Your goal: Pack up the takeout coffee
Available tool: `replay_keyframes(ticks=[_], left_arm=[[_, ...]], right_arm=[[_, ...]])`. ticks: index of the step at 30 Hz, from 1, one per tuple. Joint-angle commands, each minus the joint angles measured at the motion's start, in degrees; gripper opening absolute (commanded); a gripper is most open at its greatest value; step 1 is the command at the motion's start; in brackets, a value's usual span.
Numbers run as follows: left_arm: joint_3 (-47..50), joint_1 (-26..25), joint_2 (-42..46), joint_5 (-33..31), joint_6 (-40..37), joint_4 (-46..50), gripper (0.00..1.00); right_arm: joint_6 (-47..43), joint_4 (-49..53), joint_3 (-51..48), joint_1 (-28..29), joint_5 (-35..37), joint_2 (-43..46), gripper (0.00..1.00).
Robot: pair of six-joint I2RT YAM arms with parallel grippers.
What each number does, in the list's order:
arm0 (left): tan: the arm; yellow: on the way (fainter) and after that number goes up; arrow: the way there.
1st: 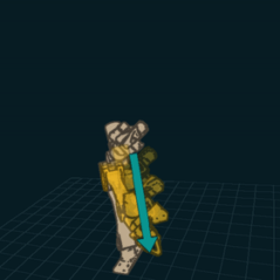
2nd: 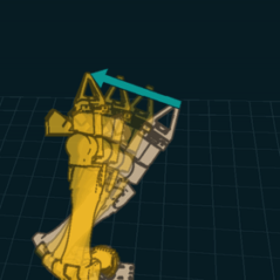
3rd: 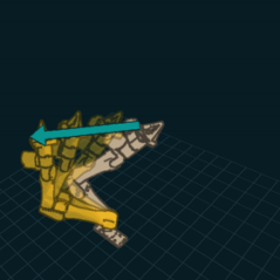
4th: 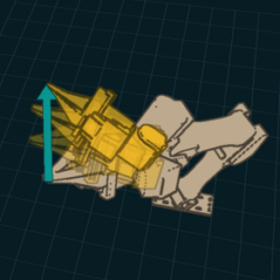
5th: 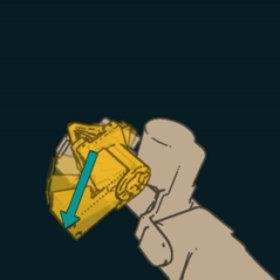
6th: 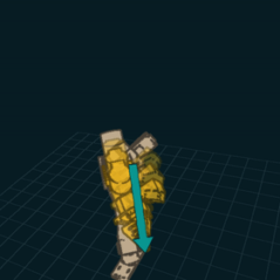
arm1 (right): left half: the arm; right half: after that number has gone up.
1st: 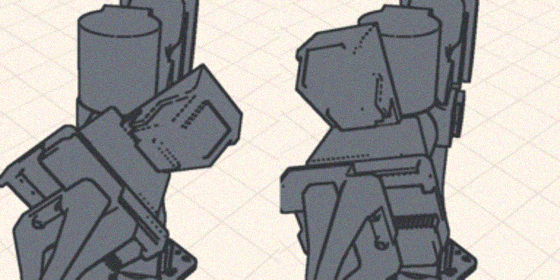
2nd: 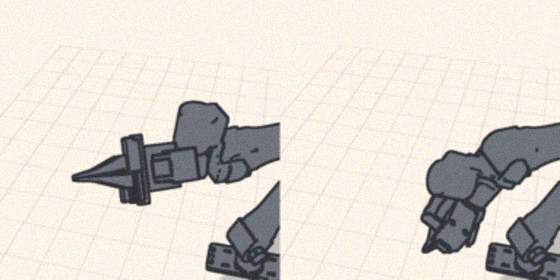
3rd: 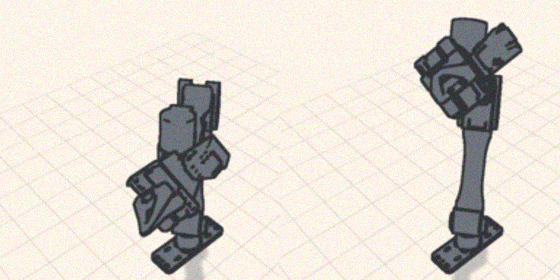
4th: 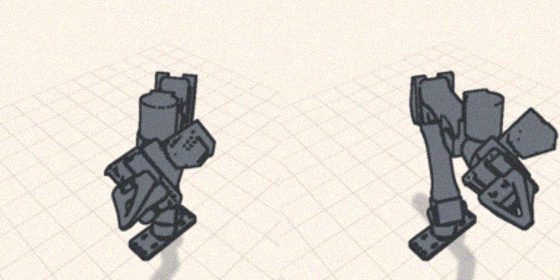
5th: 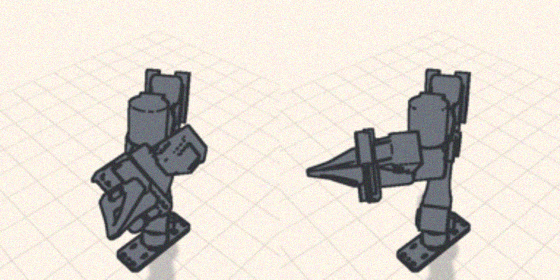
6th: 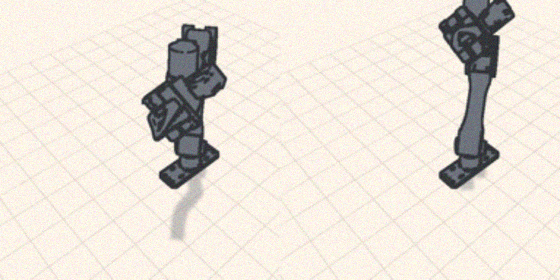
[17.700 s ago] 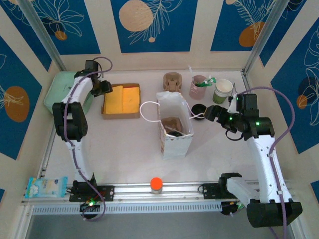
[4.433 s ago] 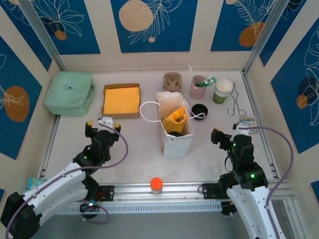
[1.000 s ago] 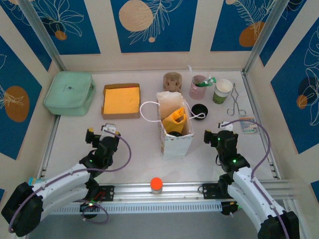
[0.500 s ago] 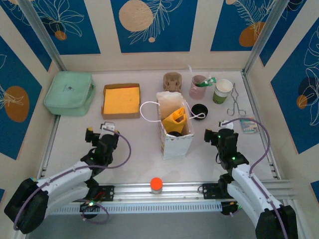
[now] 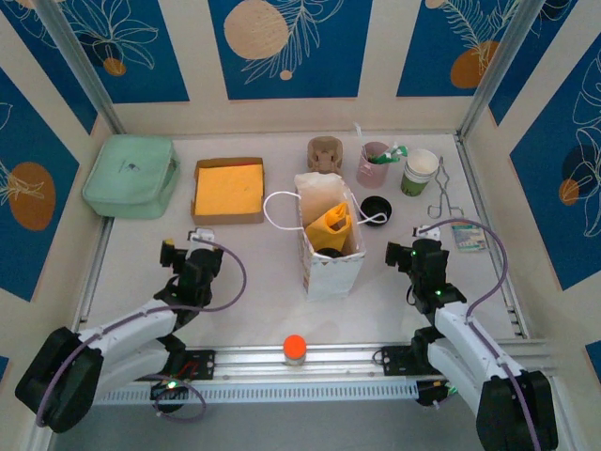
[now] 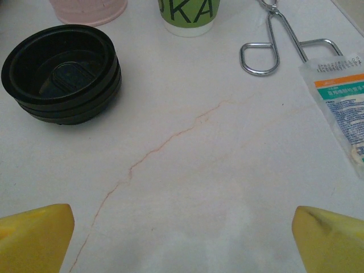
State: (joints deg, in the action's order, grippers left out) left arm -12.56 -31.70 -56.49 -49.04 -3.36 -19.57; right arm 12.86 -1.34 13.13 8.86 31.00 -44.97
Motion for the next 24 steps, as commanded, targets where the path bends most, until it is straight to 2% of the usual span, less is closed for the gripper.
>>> replay_keyframes(ticks=[1,9,24], left_arm=[[-1.7,1.2,-1.5,1.4,0.5,-3.8,0.99],[-5.1,2.6,-8.1,1.7,0.8,-4.0,0.99],[-7.0,4.0,-12.6,2.8,0.2,-6.9,1.0]], right_arm=[[-0.2,-3.1,2.6,-0.5,-0.9,-1.5,0.99],[-0.6,-6.3,3.6,-1.4,-1.7,-5.9,0.99],[-0.4,-8.9,5.5,-3.4,-3.3,-11.1,0.99]])
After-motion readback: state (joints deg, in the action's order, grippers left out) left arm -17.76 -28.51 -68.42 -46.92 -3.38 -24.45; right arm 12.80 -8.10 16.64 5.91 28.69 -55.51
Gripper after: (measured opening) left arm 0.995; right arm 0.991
